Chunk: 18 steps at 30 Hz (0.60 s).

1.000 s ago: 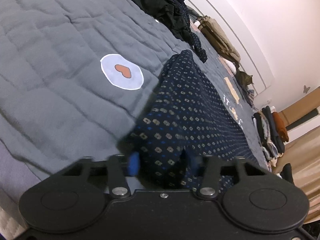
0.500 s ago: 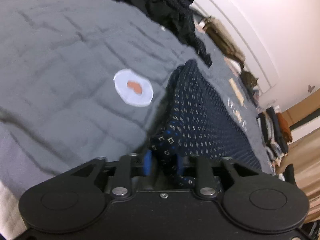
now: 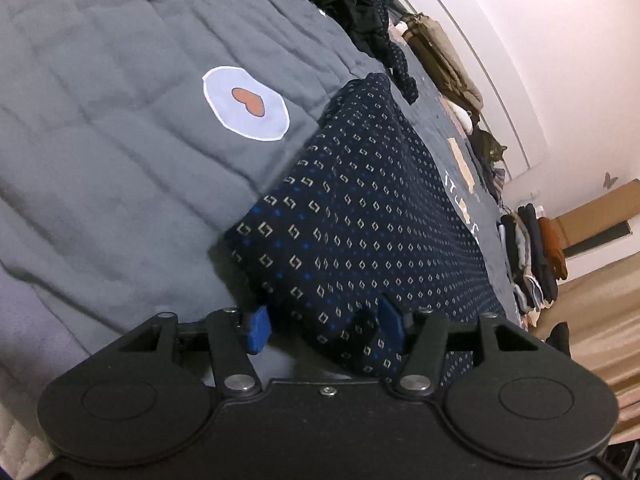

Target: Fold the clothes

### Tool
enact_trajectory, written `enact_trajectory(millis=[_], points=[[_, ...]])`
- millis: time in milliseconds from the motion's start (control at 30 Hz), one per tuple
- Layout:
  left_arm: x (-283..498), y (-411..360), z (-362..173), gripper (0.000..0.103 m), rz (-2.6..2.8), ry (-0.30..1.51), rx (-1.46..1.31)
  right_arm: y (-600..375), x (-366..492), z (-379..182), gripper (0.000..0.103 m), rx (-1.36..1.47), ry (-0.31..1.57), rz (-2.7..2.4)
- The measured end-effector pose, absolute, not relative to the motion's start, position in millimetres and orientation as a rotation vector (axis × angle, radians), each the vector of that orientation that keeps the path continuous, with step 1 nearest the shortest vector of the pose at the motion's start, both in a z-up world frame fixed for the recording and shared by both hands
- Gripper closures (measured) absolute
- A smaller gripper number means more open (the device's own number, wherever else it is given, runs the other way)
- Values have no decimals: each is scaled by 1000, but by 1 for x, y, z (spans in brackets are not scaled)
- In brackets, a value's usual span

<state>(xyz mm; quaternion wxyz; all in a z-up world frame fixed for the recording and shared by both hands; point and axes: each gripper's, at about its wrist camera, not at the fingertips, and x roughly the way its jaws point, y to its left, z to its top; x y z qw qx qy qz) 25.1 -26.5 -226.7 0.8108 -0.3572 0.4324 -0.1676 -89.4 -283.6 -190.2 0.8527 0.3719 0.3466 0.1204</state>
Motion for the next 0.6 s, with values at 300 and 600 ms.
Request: enact_trajectory(millis=[300,600], points=[[19,-12,-200,88,-279,816,-702,-286,-89,-192,54,779,734,238],[-5,-16,-182,51,-239,861,-575,-297,-97,-190,54,774,723,206]])
